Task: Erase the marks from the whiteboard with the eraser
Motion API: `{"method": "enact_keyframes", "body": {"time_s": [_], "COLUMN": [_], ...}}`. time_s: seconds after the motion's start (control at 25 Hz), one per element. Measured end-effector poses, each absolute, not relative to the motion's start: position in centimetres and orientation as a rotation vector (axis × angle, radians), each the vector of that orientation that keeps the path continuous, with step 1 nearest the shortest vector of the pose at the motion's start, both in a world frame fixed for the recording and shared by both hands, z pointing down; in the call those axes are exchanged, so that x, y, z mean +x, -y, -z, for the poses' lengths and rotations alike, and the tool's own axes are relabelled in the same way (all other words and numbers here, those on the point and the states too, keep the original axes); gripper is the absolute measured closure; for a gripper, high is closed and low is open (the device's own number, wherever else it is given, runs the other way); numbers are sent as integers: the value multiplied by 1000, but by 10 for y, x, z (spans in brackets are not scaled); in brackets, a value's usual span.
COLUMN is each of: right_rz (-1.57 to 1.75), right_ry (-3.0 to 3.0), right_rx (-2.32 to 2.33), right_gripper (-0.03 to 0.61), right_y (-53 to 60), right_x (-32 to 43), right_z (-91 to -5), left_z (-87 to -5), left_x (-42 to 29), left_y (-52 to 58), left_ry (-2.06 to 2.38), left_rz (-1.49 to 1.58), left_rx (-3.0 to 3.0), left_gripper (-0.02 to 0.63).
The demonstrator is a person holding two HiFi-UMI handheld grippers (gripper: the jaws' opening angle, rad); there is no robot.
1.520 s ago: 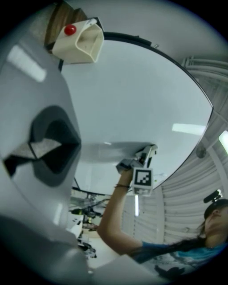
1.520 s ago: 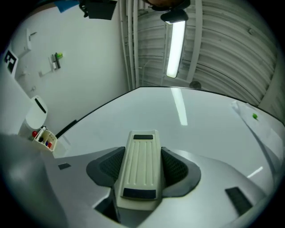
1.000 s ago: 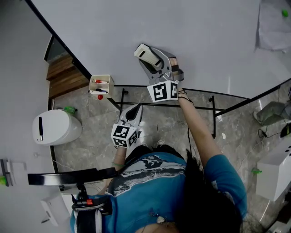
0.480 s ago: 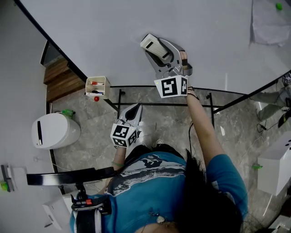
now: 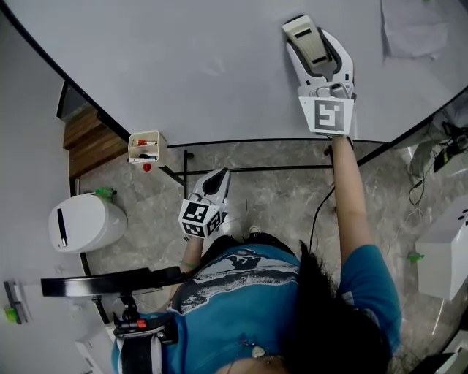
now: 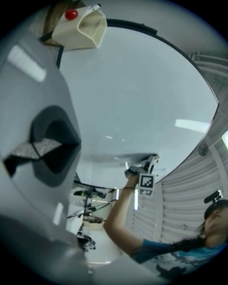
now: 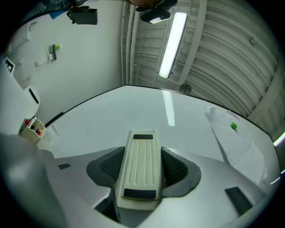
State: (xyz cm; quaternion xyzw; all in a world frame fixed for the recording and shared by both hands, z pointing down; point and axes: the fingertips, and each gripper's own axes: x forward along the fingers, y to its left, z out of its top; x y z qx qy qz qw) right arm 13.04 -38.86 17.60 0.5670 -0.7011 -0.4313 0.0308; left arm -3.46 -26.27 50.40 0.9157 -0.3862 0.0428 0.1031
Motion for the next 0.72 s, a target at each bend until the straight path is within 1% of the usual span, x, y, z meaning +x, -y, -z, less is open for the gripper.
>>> {"method": "enact_keyframes", "body": {"time_s": [0.24,0.44,0.6,0.72], "right_rz": [1216,1171,1134,1109], "right_ry": [2125,2116,2093,2097], "right_rx": [2003,2124,2182,2186], "right_gripper": [316,316,316,316], "right_y": [382,381,382,386], "right_x": [206,253,275,277], "right_z": [-148,-143,-145,-148], "left_z": [-503,-504,-507,-509], "left_x": [-30,-35,-38,-42], "left_y": [262,263,263,264], "left_ry": [1123,1138,1148,1153], "left_rz": [-126,-123,-127,-130], "left_rx": [2706,2698,2691,2687], "left_gripper": [611,611,611,611]}}
